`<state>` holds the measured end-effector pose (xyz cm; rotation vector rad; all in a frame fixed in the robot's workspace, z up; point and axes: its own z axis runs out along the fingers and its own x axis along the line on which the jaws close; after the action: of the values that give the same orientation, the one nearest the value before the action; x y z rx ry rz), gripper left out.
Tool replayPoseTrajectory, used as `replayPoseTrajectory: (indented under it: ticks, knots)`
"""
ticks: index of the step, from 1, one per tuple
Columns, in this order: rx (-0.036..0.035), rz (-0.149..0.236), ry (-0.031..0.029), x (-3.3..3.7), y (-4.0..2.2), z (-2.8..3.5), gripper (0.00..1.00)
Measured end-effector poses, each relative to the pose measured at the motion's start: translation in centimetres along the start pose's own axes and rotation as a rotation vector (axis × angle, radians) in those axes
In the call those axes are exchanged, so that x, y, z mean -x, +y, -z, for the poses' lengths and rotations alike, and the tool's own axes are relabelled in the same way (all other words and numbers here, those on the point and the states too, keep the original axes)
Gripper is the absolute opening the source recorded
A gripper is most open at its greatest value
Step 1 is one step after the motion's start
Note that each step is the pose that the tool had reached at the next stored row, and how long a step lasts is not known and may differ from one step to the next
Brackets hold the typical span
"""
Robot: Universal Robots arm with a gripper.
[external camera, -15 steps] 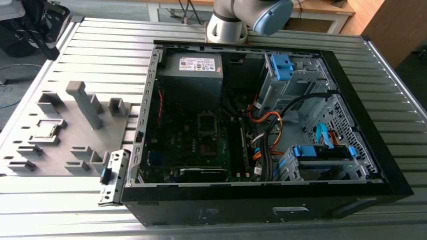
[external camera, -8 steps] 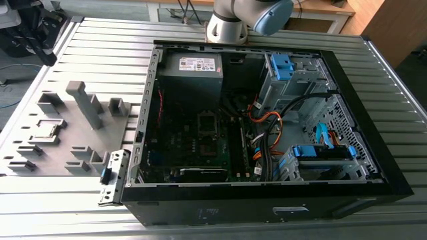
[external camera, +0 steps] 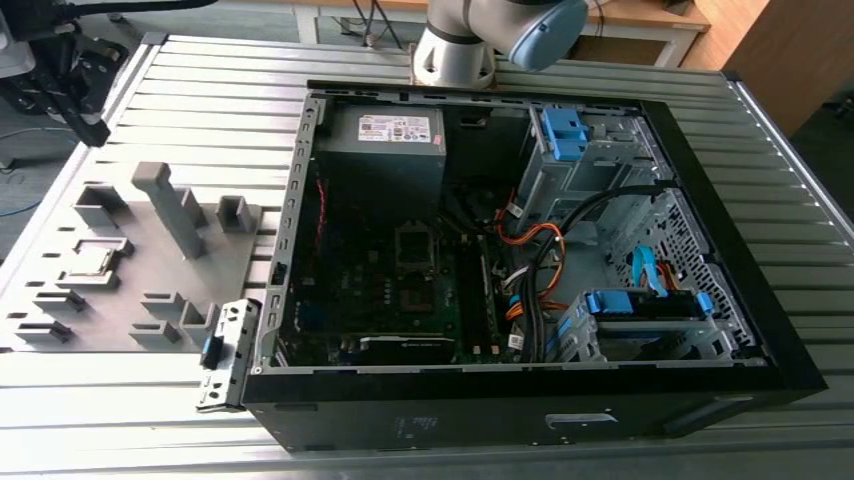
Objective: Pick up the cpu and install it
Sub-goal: 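Reach for the cpu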
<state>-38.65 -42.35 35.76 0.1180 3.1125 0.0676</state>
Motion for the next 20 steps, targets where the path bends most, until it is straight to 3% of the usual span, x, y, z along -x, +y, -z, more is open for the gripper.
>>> replayPoseTrajectory:
  ticks: [16,20]
  knots:
    - [0.0,0.0,0.0,-0.05,-2.19,-1.8,0.11]
    - [0.0,0.0,0.0003,-0.1,-2.46,-2.41,0.11]
